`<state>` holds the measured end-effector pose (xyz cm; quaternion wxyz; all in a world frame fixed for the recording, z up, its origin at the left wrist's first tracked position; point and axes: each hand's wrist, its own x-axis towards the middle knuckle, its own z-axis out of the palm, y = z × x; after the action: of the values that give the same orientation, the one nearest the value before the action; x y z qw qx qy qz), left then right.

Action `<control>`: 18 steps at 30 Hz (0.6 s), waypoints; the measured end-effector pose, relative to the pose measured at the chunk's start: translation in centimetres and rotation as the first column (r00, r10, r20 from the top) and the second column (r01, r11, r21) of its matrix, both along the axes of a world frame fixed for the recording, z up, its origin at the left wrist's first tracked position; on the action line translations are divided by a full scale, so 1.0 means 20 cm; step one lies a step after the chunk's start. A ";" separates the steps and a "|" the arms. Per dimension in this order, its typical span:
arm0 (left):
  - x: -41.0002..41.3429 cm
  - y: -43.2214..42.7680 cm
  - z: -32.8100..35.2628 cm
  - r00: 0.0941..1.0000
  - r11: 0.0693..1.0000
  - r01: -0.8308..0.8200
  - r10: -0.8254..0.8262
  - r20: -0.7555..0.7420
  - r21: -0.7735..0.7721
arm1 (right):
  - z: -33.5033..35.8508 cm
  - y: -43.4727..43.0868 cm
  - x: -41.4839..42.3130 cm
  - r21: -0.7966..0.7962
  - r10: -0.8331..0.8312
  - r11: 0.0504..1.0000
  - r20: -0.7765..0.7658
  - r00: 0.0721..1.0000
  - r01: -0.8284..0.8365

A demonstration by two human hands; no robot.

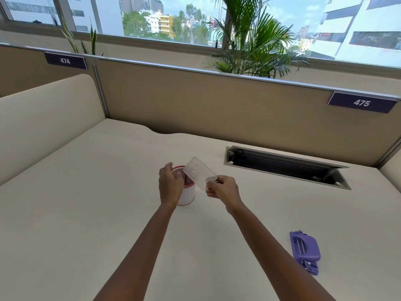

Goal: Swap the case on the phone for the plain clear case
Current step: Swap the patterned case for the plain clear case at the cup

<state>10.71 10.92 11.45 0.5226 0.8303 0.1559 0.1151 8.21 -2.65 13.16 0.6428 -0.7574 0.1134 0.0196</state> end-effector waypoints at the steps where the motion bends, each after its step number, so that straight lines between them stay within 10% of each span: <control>1: 0.01 0.02 0.00 0.999 0.990 0.053 -0.053 -0.007 0.130 | 0.00 0.01 0.01 -0.084 -0.010 0.996 0.043 0.999 0.014; 9: 0.10 0.06 -0.05 0.945 0.849 0.294 -0.190 -0.266 0.439 | -0.02 0.11 0.05 -0.721 0.247 0.692 0.297 0.922 0.046; 18: 0.12 0.07 -0.04 0.947 0.832 0.283 -0.165 -0.275 0.477 | -0.03 0.09 0.06 -0.785 0.308 0.616 0.323 0.895 0.071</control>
<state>13.07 12.26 10.55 0.2731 0.9588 0.0783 -0.0037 9.51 -0.80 12.46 0.2560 -0.9505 -0.0851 -0.1539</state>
